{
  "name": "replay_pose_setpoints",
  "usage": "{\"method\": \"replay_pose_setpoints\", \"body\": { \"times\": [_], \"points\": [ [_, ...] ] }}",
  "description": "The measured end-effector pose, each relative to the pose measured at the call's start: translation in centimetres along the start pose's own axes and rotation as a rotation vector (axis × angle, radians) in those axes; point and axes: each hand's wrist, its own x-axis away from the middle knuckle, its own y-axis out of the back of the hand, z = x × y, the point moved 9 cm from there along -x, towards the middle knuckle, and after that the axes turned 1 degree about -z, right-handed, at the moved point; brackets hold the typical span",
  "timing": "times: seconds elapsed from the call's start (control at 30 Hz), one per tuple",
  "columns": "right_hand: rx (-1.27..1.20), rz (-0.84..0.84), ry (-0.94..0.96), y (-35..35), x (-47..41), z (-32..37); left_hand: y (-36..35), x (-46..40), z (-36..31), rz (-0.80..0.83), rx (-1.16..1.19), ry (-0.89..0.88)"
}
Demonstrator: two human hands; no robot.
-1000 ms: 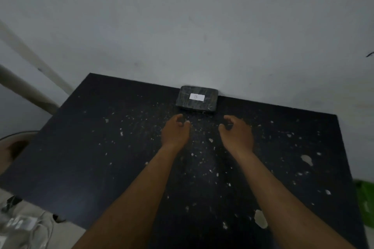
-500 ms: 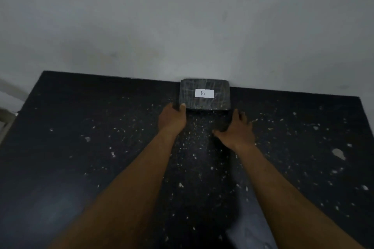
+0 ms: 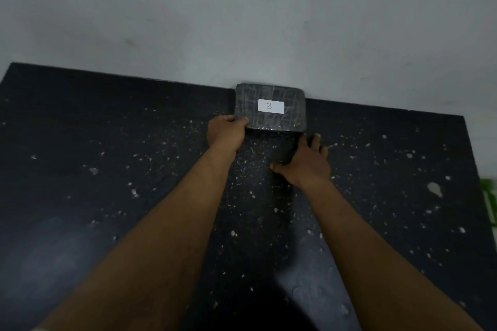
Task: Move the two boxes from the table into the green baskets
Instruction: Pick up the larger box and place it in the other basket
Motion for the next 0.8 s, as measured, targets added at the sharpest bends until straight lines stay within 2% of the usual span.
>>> {"method": "replay_pose_setpoints", "body": {
  "times": [0.2, 0.4, 0.5, 0.67, 0.8],
  "points": [
    [-0.036, 0.041, 0.044, 0.4, 0.5, -0.5, -0.1, 1.8, 0.6, 0.13, 0.292, 0.107],
    [-0.13, -0.008, 0.085, 2.3, 2.8, -2.3, 1.2, 4.0, 1.7, 0.165, 0.376, 0.119],
    [-0.183, -0.105, 0.094, 3.8, 5.2, -3.6, 1.2, 5.5, 2.5, 0.184, 0.392, 0.126],
    [-0.273, -0.415, 0.091, 7.5, 10.7, -7.0, -0.1, 9.2, 3.6, 0.219, 0.389, 0.115],
    [-0.322, -0.523, 0.05, 9.3, 14.5, -11.6, -3.0, 13.8, 4.2, 0.296, 0.354, 0.093]
  ]
}}
